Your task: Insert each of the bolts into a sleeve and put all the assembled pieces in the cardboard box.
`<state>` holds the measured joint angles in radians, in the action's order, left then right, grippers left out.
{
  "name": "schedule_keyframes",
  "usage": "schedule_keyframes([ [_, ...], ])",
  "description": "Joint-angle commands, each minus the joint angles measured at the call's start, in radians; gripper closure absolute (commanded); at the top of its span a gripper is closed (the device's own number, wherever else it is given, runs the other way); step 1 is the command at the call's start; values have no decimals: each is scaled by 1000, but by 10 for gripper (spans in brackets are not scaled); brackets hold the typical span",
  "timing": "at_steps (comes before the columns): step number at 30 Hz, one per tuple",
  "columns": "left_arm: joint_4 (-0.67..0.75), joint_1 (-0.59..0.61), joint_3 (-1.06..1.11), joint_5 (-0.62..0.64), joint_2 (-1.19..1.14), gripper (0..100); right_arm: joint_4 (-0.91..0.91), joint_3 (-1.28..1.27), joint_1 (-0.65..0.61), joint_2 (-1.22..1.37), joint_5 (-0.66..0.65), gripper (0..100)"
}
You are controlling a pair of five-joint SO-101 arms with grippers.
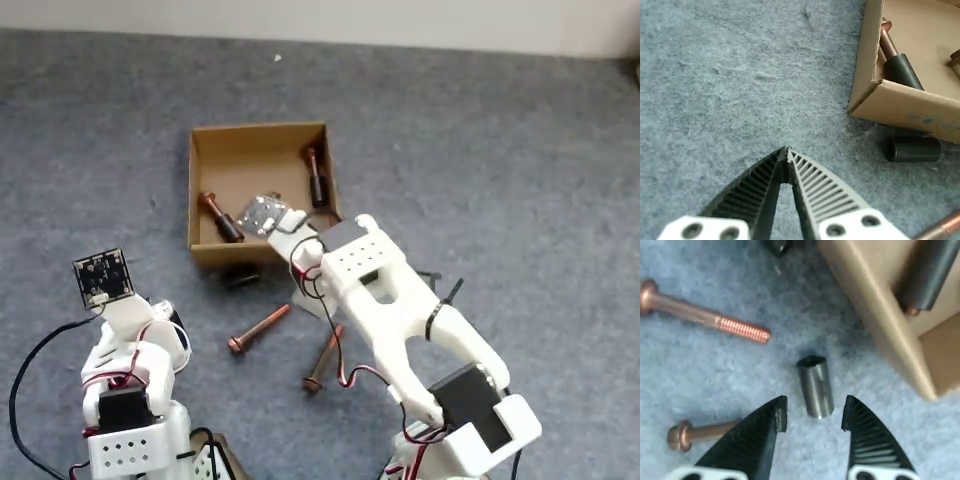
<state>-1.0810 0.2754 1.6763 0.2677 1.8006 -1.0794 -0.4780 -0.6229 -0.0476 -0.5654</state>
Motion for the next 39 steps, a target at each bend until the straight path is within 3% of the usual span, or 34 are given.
schedule_keyframes([
  [1,20,8,21,-6,7,994,35,15,-12,28,-12,828],
  [8,20,10,21,-6,7,994,33,18,-7,223,-12,831],
  [26,20,10,21,-6,7,994,31,70,-2,231,-5,836],
  [31,20,10,21,-6,7,994,27,70,-1,228,-5,998],
  [39,20,10,21,-6,7,994,-68,61,1,-77,-5,994],
])
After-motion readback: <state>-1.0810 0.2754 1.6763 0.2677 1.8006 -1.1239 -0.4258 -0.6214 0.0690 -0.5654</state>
